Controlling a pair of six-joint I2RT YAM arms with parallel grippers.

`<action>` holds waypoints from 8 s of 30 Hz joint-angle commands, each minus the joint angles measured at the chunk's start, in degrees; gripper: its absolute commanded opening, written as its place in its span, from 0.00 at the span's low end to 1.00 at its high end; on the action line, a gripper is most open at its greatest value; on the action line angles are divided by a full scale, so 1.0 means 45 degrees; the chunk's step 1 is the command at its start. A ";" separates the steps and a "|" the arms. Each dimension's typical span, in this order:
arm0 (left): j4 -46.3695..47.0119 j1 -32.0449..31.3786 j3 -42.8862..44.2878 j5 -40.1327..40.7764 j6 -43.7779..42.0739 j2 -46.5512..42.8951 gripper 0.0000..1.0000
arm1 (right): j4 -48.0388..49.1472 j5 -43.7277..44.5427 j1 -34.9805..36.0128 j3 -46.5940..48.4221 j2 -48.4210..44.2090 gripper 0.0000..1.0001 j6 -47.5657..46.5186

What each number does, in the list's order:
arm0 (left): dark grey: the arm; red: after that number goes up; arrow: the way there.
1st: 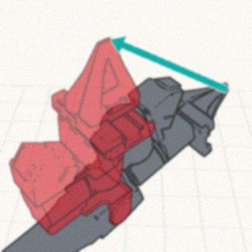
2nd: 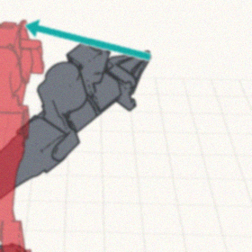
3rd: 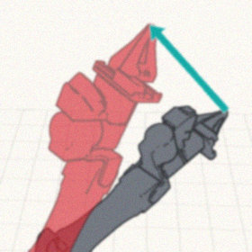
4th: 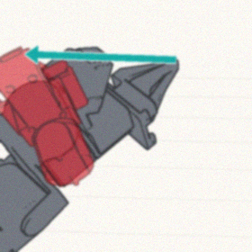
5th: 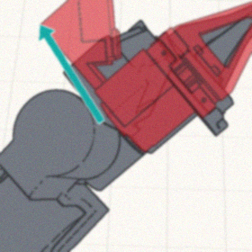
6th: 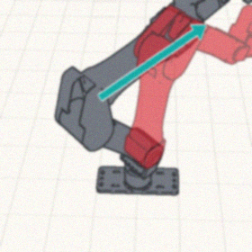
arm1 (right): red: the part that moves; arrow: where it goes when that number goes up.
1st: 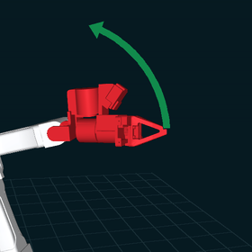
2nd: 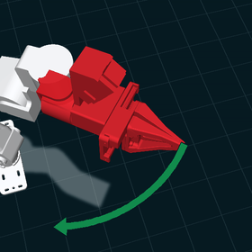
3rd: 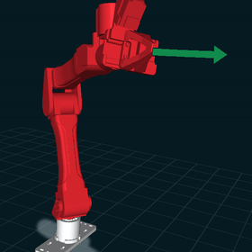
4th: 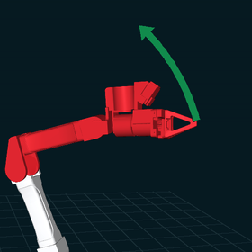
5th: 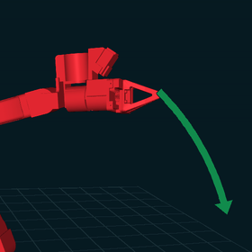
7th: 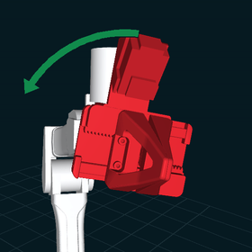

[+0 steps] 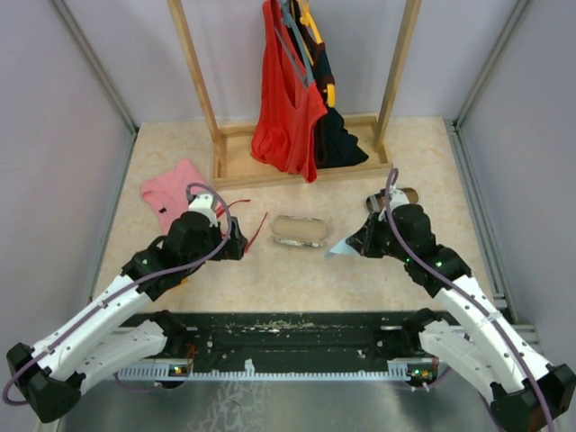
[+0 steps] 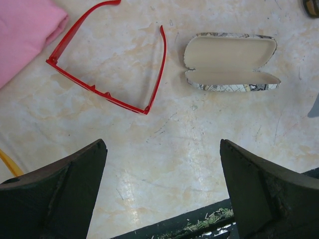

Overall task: Organize the sunglasses
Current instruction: Place the glasses cleaning cloth at the center of the board, then adjust the sunglasses case at the center of the board, then adjust the glasses cleaning cloth at the center of the board.

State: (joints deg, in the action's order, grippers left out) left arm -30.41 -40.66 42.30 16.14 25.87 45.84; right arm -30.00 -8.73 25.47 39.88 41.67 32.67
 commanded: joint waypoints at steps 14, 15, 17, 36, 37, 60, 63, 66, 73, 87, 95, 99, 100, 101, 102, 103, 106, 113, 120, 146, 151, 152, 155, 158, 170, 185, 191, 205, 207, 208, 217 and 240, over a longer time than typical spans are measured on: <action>-0.0250 0.0091 -0.0112 0.0247 0.0901 -0.0792 1.00 | 0.4340 -0.0704 0.5222 0.1826 0.4430 0.00 0.0784; -0.0258 0.0091 -0.0105 0.0259 0.0893 -0.0788 1.00 | 0.4420 -0.0695 0.5270 0.1615 0.4500 0.00 0.0758; -0.0274 0.0091 -0.0155 0.0251 0.0957 -0.0779 1.00 | 0.4440 -0.0661 0.5331 0.0832 0.4489 0.00 0.0750; 0.0833 0.0082 -0.0827 -0.1476 0.0531 0.0178 0.98 | 0.1589 0.4398 0.5357 -0.2903 0.1536 0.53 0.2114; 0.0991 0.0090 -0.0888 -0.1690 0.0515 0.0295 0.96 | 0.1466 0.4648 0.5372 -0.2873 0.1469 0.53 0.2157; 0.8181 -0.3053 -0.2279 -0.1426 0.0649 0.5125 0.64 | 0.8157 0.1825 0.3555 -0.3793 0.3962 0.28 0.1784; 0.8019 -0.3002 -0.1580 -0.0863 0.0414 0.6196 0.62 | 0.8387 0.1810 0.3547 -0.3429 0.4740 0.28 0.1631; 0.7885 -0.2907 -0.1064 -0.0626 0.0217 0.7075 0.61 | 0.8562 0.1914 0.3472 -0.3114 0.5459 0.26 0.1603; 0.8171 -0.2545 -0.0533 -0.0750 -0.0002 0.8428 0.58 | 0.9270 0.1854 0.2979 -0.2499 0.6824 0.25 0.1387; 0.8529 -0.2015 0.0552 -0.1266 -0.0688 1.0074 0.57 | 1.0153 0.1196 0.1907 -0.1706 0.8570 0.22 0.0904; 0.8498 -0.1681 0.0954 -0.1505 -0.1058 1.0536 0.57 | 1.0110 0.1017 0.1489 -0.1051 0.9303 0.22 0.0377; 0.8582 -0.1677 0.0616 -0.1712 -0.1040 1.0297 0.58 | 0.9946 0.1015 0.1468 -0.1205 0.9148 0.22 0.0204; 0.8603 -0.1675 0.0477 -0.1790 -0.1010 1.0217 0.58 | 0.9899 0.0980 0.1468 -0.1291 0.9049 0.22 0.0197; 0.8622 -0.1699 0.0374 -0.1866 -0.1001 1.0131 0.58 | 0.9876 0.0983 0.1468 -0.1402 0.8910 0.22 0.0184; 0.8647 -0.1700 0.0239 -0.1961 -0.0978 1.0057 0.58 | 0.9836 0.0981 0.1468 -0.1530 0.8763 0.22 0.0197; 0.8635 -0.1699 0.0119 -0.2070 -0.0975 0.9999 0.59 | 0.9780 0.1000 0.1468 -0.1627 0.8603 0.23 0.0189; 0.8652 -0.1706 -0.0162 -0.2352 -0.0926 0.9861 0.59 | 0.9440 0.0992 0.1468 -0.1901 0.8127 0.24 0.0149; 0.8685 -0.1710 -0.0703 -0.2773 -0.0784 0.9515 0.60 | 0.8454 0.1089 0.1468 -0.2401 0.6894 0.26 0.0119; 0.8564 -0.2124 -0.1418 -0.3128 -0.0351 0.8534 0.61 | 0.7472 0.1198 0.1468 -0.3171 0.5324 0.29 0.0309; 0.8991 -0.5184 -0.2175 -0.1819 0.1103 0.8271 0.39 | 0.6606 0.0872 0.1482 -0.4873 0.2709 0.29 0.1016; 0.8875 -0.5433 -0.2440 -0.1718 0.1392 0.8340 0.37 | 0.6578 0.0861 0.1477 -0.4916 0.2707 0.29 0.0985; 0.8771 -0.5492 -0.2503 -0.1639 0.1504 0.8276 0.36 | 0.6565 0.0848 0.1476 -0.4916 0.2690 0.29 0.0998; 0.8304 -0.5671 -0.2764 -0.1202 0.1846 0.7927 0.34 | 0.6529 0.0871 0.1471 -0.4937 0.2641 0.29 0.0981; 0.7916 -0.5783 -0.3169 -0.0861 0.2179 0.7505 0.31 | 0.6466 0.0945 0.1471 -0.5008 0.2515 0.29 0.0978; 0.7708 -0.6892 -0.4176 -0.0555 0.3745 0.7315 0.08 | 0.6164 0.0998 0.1470 -0.4902 0.2294 0.29 0.0848; 0.4232 -0.7109 -0.1929 0.2565 0.2483 0.5140 0.21 | 0.5471 0.1226 0.1478 -0.4659 0.1747 0.29 0.0656; 0.5258 -0.7077 -0.1757 0.2365 0.2071 0.5446 0.29 | 0.5498 0.1158 0.1475 -0.4539 0.1696 0.33 0.0914; 0.8292 -0.7077 -0.1469 0.0530 0.0880 0.8351 0.04 | 0.5878 0.0774 0.1488 -0.4724 0.1853 0.32 0.1121; 0.8492 -0.7087 -0.1722 0.0500 0.1014 0.8514 0.03 | 0.5880 0.0756 0.1487 -0.4735 0.1863 0.32 0.1083; 0.8555 -0.7088 -0.1815 0.0513 0.1076 0.8581 0.03 | 0.5867 0.0767 0.1487 -0.4723 0.1867 0.32 0.1074; 0.8365 -0.7180 -0.2535 -0.0169 0.1909 0.8633 0.01 | 0.5770 0.0788 0.1487 -0.4552 0.2064 0.32 0.0903; 0.6046 -0.7798 -0.2763 0.2097 0.3180 0.5834 0.28 | 0.4183 0.1410 0.2643 -0.2334 0.4099 0.41 -0.1057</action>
State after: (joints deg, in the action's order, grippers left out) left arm 1.43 -77.69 28.97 22.06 42.17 76.73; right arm -10.13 -4.49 34.52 23.73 57.17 31.42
